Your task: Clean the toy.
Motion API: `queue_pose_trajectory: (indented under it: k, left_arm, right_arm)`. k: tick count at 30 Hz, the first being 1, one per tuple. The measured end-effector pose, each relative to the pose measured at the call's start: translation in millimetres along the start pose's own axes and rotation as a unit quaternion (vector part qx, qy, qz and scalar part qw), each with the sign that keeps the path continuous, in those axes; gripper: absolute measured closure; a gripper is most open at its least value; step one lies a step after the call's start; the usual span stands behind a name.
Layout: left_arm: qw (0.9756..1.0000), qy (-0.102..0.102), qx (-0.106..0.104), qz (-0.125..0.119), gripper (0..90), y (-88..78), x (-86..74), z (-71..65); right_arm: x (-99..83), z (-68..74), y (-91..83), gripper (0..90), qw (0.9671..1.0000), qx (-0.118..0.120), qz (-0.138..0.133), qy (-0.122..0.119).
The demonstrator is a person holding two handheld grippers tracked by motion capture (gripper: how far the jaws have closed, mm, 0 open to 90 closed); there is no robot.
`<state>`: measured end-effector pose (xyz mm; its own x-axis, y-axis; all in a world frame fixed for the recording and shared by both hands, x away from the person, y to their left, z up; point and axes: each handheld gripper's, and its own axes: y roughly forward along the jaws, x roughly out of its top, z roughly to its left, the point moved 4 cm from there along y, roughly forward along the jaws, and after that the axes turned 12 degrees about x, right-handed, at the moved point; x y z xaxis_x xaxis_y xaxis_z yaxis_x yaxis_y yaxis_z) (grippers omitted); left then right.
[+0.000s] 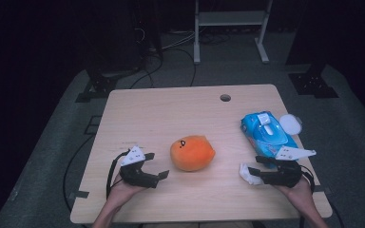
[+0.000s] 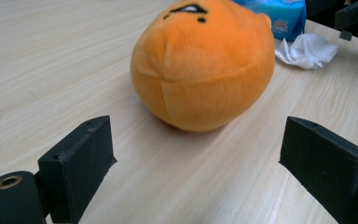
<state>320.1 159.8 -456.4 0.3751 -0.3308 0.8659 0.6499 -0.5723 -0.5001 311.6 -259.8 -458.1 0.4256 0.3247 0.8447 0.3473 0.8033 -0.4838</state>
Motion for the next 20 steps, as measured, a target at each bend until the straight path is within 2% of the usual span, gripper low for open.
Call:
queue_pose_trajectory:
  k: [10,16,20]
  left_arm:
    - [0.9999,-0.007,0.009,0.009,9.2,-7.1,-15.5,1.7]
    - [0.9996,0.006,0.019,0.02,8.8,-3.9,-21.5,-0.8]
    - [0.9993,0.014,0.022,0.028,8.8,0.5,-24.5,-0.6]
  right_arm:
    - [-2.1,1.6,0.6,39.9,1.0,-0.001,0.003,-0.002]
    - [-4.8,3.4,-0.8,39.8,0.9999,-0.007,0.0,-0.008]
    - [-6.3,4.6,-3.3,38.1,0.9996,-0.018,-0.017,-0.012]
